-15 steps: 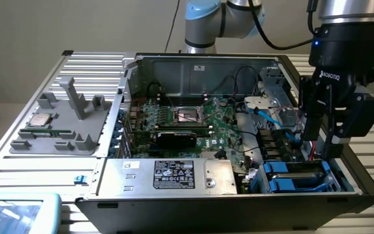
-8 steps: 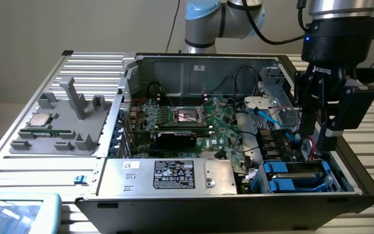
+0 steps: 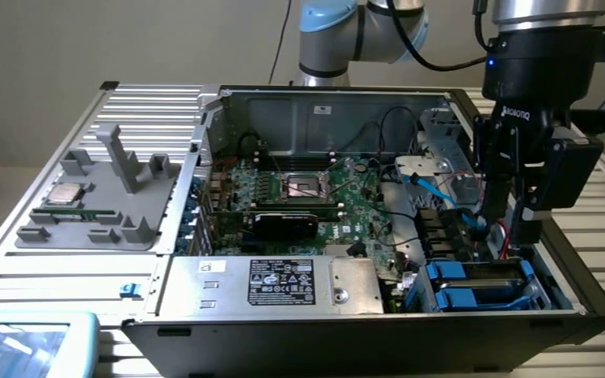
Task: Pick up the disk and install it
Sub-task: 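Insert the second disk wire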
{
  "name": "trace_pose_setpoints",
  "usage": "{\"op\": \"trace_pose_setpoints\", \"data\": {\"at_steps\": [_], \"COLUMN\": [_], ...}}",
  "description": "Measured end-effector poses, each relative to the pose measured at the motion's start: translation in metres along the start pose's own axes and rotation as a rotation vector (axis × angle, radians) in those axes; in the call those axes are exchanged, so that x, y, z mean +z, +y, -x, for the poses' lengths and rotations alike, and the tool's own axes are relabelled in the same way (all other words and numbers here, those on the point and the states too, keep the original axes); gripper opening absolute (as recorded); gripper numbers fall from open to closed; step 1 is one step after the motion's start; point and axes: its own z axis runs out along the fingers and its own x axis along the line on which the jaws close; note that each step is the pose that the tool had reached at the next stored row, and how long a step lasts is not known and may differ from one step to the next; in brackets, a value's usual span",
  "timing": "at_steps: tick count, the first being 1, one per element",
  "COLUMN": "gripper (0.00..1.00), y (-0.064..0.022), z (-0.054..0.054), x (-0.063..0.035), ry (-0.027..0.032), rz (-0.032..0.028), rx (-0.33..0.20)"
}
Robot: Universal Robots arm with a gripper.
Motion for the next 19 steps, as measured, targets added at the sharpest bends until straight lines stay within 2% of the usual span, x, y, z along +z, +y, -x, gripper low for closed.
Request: {"op": "trace_pose_setpoints", "data": {"at_steps": [3, 12, 16, 17, 18, 19], "gripper": [0.59, 0.59, 0.59, 0.59, 0.59, 0.59], "y": [-0.0001, -0.0068, -0.0127, -0.0137, -0.0139, -0.0139], "z": [0.000, 0.001, 0.002, 0.003, 0.006, 0.008], "x": [0.0000, -0.0003, -0.0001, 0.0006, 0.0019, 0.0035], "ry": [0.0000, -0.0021, -0.0021, -0.0013, 0.0029, 0.0095], "rz": [0.0001, -0.0112, -0.0114, -0.0114, -0.0116, -0.0121], "rx": [0.000, 0.023, 0.024, 0.024, 0.024, 0.024]}}
